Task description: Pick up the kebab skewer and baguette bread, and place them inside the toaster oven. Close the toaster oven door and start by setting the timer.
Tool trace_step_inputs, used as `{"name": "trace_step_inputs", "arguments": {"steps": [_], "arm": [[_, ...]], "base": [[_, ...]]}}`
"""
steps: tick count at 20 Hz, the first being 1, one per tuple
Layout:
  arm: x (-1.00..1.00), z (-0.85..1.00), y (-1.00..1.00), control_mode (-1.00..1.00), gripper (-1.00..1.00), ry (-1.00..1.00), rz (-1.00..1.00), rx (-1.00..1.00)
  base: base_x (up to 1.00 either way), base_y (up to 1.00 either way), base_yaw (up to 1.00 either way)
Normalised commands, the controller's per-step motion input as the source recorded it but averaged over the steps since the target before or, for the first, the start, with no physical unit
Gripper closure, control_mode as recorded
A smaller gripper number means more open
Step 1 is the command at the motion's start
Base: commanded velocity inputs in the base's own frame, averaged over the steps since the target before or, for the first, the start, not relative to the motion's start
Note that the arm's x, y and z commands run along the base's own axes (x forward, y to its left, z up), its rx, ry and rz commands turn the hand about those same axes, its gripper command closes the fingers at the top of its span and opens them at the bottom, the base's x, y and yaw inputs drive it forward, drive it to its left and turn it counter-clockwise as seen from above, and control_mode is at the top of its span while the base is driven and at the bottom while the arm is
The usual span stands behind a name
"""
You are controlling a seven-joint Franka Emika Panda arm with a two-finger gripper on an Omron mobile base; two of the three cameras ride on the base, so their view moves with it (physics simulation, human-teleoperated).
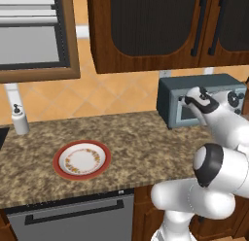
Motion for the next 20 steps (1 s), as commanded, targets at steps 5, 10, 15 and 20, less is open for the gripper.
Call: {"name": "trace_step_inputs", "arguments": {"steps": [5, 10, 15, 20], "arm": [[-0.42, 0.45, -0.47, -1.0, -1.0, 0.05, 0.07, -0.06], [-0.75, 0.0, -0.7, -1.0, -1.0, 0.0, 0.11, -0.13], [-0.48, 0.05, -0.57, -1.0, -1.0, 0.0, 0.11, -0.14], [-0.05, 0.31, -0.57, -1.0, -1.0, 0.08, 0.04, -0.05]], "base": [[0.0, 0.0, 0.0], [0.0, 0.0, 0.0], [0.0, 0.0, 0.0], [0.0, 0.0, 0.0]]}}
